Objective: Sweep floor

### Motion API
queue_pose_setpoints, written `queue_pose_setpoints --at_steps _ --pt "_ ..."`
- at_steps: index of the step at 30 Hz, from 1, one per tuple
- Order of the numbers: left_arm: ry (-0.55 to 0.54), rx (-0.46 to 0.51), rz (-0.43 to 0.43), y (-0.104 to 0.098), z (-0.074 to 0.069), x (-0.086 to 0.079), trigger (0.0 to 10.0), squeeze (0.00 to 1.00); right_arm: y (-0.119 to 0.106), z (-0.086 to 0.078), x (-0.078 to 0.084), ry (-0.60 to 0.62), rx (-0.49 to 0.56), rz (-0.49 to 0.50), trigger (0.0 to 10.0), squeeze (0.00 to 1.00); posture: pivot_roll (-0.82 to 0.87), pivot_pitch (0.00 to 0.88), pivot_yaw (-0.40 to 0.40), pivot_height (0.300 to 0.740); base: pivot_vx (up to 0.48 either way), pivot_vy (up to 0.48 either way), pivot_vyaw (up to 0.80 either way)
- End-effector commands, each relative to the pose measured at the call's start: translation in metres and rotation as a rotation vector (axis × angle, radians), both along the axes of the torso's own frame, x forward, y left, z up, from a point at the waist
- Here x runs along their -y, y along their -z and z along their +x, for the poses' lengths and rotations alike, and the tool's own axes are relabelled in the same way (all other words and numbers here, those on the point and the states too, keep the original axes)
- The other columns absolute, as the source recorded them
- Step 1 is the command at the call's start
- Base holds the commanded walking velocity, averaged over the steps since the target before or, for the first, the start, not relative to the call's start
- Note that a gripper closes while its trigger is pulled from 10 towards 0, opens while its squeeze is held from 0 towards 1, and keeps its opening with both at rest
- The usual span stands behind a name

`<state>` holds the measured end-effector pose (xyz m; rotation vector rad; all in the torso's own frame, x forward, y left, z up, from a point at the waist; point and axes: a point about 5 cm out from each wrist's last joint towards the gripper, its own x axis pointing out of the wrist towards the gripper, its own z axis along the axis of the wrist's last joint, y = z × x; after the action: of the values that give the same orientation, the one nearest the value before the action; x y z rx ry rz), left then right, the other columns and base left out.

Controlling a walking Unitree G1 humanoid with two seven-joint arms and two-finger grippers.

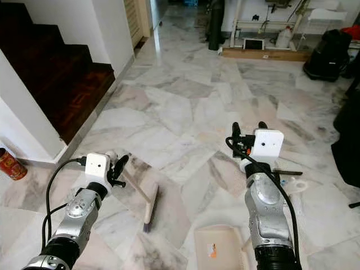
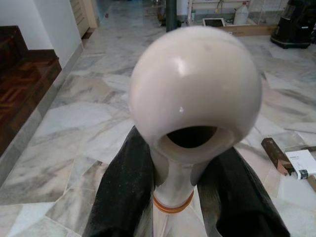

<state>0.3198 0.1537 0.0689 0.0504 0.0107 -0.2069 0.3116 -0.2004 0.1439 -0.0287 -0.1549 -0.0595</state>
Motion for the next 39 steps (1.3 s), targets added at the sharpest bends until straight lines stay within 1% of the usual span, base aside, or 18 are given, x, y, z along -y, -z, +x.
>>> queue_pose_setpoints --at_steps 1,7,23,29,31,39 --pt "-0.006 0.057 -0.017 -0.0118 0.0048 0.0004 10.0 0.00 -0.0056 0.0009 -0.0031 -0.013 0.015 0.005 10.0 0.00 -0.17 0.026 0.018 0.740 0.000 0.000 0.00" --pt "-0.017 0.049 -0.003 -0.0109 0.0049 -0.0017 10.0 0.00 -0.0051 0.0004 -0.0037 -0.018 0.013 0.003 10.0 0.00 -0.17 0.026 0.018 0.740 0.000 0.000 0.00" --pt "-0.013 0.050 -0.003 -0.0111 0.0053 -0.0006 10.0 0.00 -0.0078 0.0006 -0.0031 -0.020 0.015 0.001 10.0 0.00 -0.17 0.038 0.015 0.740 0.000 0.000 0.00" --pt "-0.015 0.055 0.015 -0.0116 0.0056 -0.0001 10.0 0.00 -0.0085 0.0003 -0.0033 -0.021 0.015 -0.001 10.0 0.00 -0.17 0.038 0.014 0.740 0.000 0.000 0.00" --pt "-0.015 0.054 0.031 -0.0115 0.0060 0.0003 10.0 0.00 -0.0106 0.0007 -0.0029 -0.019 0.020 -0.005 10.0 0.00 -0.18 0.039 0.015 0.740 0.000 -0.442 0.00" --pt "-0.021 0.047 0.014 -0.0104 0.0060 0.0008 10.0 0.00 -0.0134 0.0008 -0.0008 -0.018 0.027 -0.013 10.0 0.00 -0.18 0.039 0.015 0.740 0.000 -0.416 0.00"
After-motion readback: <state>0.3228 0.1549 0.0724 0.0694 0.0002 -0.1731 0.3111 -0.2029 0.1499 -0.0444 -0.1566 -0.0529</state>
